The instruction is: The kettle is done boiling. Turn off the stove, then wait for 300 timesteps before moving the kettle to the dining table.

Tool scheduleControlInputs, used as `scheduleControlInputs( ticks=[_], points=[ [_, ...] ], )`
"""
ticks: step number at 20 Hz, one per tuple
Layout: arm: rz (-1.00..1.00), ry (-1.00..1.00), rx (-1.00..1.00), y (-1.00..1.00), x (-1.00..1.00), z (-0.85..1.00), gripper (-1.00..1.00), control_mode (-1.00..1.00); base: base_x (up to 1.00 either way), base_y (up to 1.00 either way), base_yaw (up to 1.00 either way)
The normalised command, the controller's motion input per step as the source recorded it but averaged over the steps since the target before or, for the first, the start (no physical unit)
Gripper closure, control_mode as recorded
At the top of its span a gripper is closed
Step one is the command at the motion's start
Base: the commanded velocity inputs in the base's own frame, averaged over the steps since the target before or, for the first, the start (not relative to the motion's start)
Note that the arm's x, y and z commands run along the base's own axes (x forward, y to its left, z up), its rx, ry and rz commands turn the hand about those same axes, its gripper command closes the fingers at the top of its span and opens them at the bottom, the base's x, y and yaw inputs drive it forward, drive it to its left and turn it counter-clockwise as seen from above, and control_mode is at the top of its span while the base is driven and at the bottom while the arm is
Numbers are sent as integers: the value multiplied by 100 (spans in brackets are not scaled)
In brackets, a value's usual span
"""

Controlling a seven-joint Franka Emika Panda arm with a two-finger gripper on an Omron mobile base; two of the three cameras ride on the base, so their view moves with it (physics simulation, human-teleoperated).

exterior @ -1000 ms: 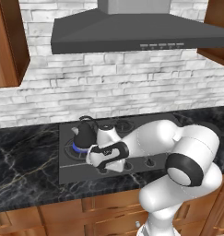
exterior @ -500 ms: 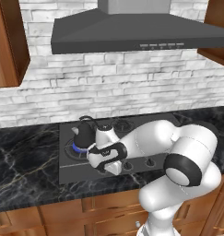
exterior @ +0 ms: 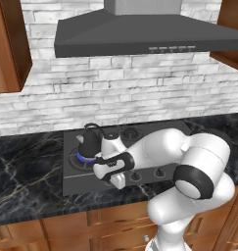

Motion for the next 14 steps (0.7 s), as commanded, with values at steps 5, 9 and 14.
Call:
scheduleControlInputs(
  ticks=[5,9,14],
  points=[
    [-32,0,3,-16,-14,-20,100,-100,0,0,0],
    [-32,0,2,-13,-11,-18,100,-100,0,0,0],
    [-32,0,2,-13,-9,-16,100,-100,0,0,0]
  ],
)
